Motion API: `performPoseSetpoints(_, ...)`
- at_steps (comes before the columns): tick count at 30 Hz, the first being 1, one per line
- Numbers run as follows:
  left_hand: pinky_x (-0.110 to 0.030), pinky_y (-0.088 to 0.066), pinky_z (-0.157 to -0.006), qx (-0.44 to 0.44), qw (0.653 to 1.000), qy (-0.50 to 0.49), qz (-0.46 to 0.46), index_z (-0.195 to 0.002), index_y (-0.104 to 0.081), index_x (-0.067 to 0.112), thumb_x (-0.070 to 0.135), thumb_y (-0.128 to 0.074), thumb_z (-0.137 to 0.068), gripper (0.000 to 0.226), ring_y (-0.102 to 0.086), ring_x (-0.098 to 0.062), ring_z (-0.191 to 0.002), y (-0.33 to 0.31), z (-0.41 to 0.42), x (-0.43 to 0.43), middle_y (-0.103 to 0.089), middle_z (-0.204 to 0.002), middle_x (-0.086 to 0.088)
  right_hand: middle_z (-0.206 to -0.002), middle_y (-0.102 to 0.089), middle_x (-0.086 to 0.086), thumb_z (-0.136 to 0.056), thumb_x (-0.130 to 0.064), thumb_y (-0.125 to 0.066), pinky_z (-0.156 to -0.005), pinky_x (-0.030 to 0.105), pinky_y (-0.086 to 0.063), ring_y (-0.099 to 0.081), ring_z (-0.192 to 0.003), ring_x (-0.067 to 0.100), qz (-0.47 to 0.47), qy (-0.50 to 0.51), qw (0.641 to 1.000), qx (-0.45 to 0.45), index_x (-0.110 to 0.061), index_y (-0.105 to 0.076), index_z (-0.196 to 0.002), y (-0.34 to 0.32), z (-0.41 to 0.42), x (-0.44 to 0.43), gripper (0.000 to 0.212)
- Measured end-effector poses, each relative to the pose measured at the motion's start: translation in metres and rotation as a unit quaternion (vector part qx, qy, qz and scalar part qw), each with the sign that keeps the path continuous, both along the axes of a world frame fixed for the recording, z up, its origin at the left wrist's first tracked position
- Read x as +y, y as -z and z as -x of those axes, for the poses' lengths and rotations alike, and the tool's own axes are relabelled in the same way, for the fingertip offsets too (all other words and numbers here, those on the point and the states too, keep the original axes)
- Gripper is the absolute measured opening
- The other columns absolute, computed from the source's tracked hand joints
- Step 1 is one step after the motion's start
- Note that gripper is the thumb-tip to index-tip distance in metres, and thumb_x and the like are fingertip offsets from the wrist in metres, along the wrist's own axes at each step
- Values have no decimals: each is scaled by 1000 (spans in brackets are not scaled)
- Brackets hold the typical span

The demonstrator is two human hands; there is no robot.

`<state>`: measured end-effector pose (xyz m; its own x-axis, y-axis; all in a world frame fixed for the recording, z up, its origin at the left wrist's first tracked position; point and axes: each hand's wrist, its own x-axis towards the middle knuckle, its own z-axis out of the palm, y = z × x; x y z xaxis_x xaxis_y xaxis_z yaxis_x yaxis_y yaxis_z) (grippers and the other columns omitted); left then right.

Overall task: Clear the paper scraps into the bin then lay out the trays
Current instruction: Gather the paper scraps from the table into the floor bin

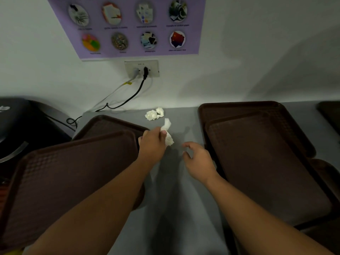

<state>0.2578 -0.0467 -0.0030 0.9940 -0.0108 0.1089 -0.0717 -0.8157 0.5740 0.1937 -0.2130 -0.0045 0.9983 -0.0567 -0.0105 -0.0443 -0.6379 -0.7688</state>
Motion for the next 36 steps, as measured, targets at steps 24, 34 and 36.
performPoseSetpoints(24, -16, -34, -55, -15, 990, -95, 108, -66, -43, 14, -4, -57, -80, 27, -43, -9, -59, -52, -6, 112, -48, -70, 0, -122, -63, 11, -87, -15, -56, -95, 31, -45, -59, -111, 30, 52, -40, 996, 59, -12, -61, -121, 25, -103, 83, 34)
performPoseSetpoints(34, -40, -48, -57, -116, 976, -162, 88, -69, -52, 0, 18, -64, -91, 31, -52, -24, -57, -38, -3, 170, -56, -66, -16, -132, -54, 7, -88, -18, -54, -104, 37, -39, -46, -123, 32, 199, -73, 977, -19, -15, -58, -125, 38, -189, 103, 37)
performPoseSetpoints(36, -45, -52, -58, -101, 975, -162, 111, -72, -53, -1, 21, -64, -92, 32, -58, -33, -61, -29, 2, 177, -58, -67, -19, -136, -51, -2, -87, -20, -52, -104, 41, -35, -40, -127, 28, 281, -96, 954, -49, -22, -54, -129, 44, -202, 104, 43)
